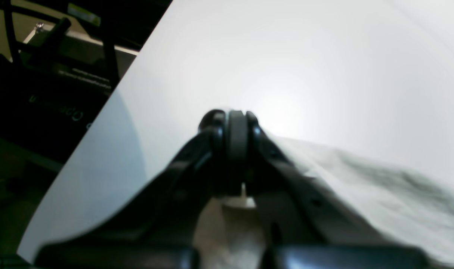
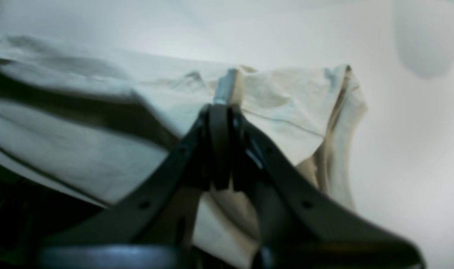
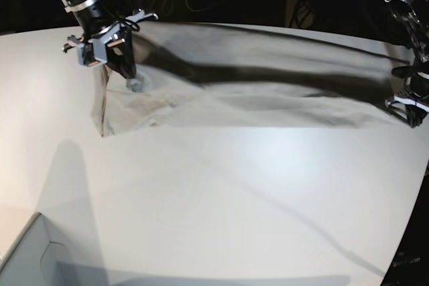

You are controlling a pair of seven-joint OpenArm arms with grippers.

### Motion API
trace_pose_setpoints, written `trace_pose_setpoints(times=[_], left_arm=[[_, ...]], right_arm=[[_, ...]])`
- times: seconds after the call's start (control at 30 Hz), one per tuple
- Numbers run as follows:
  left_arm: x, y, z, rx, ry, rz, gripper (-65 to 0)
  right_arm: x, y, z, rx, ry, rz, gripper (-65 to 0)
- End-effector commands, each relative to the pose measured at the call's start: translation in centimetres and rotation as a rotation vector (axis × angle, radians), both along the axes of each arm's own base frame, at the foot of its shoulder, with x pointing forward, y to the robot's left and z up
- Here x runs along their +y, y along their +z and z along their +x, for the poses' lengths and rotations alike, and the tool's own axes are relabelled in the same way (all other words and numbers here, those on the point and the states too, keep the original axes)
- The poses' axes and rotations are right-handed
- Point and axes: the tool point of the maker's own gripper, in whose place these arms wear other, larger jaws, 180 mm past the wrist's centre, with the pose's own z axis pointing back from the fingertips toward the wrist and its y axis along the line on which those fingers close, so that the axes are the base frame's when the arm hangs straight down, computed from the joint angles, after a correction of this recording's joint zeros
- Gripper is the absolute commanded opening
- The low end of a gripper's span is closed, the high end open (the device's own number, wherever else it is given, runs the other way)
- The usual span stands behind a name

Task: Layout the t-shirt on the table in an organized manner, then fold the t-shirt properly
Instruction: 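Lift the shirt end with the left gripper and fold it toward the right gripper, then lower the folded end onto the shirt with the left gripper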

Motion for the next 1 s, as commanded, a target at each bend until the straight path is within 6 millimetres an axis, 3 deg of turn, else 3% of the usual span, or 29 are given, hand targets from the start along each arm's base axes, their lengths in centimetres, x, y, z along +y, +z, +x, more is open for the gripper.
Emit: trace_pose_setpoints(times=[0.0,0.27,0.43,0.73,0.97], left_arm=[[0.8,1.1,0.3,-0.036,0.004,0.015,-65.0],[1.1,-0.9,-1.3,0.013,0.026,-0.012,-65.0],[3.1,-0.4,-2.5,-0.003,0.091,-0.011,-65.0],[3.0,-1.2,-3.4,0.018,0.097,-0.018,-65.0],[2.9,-4.7,-5.0,0.089,0.123,-0.085,-65.0]], right_arm=[[0.7,0.9,0.0,-0.037,0.027,0.039,-65.0],[0.2,-1.4,-0.3,0.019,0.032,0.043,-65.0],[-0.6,-2.3,-0.3,0.037,0.02,0.036,-65.0],[-1.8,-3.9,-0.4,0.071,-0.006,0.036,-65.0],[-1.6,-4.7,-0.9,0.098,-0.008,0.048,-65.0]])
